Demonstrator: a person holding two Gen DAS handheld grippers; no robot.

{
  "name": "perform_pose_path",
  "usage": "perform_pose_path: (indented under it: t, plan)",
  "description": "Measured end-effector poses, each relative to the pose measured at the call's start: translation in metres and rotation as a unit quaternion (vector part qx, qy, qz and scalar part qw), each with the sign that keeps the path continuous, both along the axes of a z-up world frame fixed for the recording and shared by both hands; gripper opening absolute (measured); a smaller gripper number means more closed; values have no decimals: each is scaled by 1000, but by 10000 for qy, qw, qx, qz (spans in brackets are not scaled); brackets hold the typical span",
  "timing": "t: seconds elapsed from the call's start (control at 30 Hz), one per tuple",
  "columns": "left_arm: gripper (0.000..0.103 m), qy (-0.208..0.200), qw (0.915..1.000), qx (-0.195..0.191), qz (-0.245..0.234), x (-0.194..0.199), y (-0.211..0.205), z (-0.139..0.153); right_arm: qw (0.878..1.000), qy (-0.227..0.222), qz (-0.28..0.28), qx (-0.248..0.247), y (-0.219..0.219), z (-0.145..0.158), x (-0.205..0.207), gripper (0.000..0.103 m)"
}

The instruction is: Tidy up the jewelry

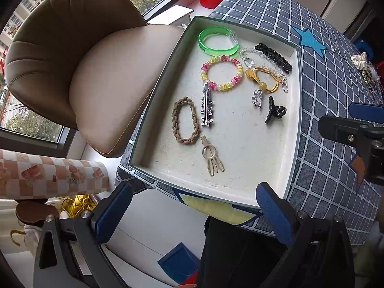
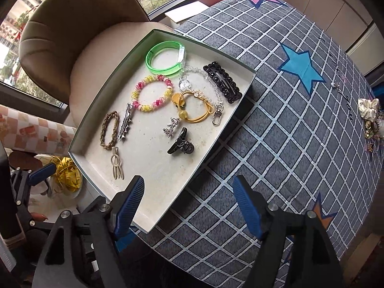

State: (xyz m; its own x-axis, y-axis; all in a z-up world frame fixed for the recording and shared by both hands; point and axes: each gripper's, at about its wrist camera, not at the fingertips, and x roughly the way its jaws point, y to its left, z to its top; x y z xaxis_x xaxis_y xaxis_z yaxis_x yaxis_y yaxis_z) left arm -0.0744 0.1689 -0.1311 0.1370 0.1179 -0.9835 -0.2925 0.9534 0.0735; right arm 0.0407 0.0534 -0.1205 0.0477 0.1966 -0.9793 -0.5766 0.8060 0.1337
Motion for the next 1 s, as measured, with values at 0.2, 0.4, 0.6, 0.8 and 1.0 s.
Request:
perform_pose_path:
  t: [0.2,0.4,0.6,0.8,1.0]
  plan:
    - [103,-217,9997,-35,-140,-7,0,36,9994,-329,112,-34,-3,36,-11,82]
    - [103,-381,9990,7,-227,-12,1,67,9985,-542,3,105,-10,69,-19,93]
    - [103,-478,9987,7,-195,-17,5,90,9977,-596,-169,269,-14,93,-23,103]
    - [103,-586,9982,11,-135,-22,9,111,9965,-802,-115,225,-13,117,-28,103]
    - [103,-723,9973,47,-68,-25,11,128,9942,-1073,-12,26,-12,131,-34,103]
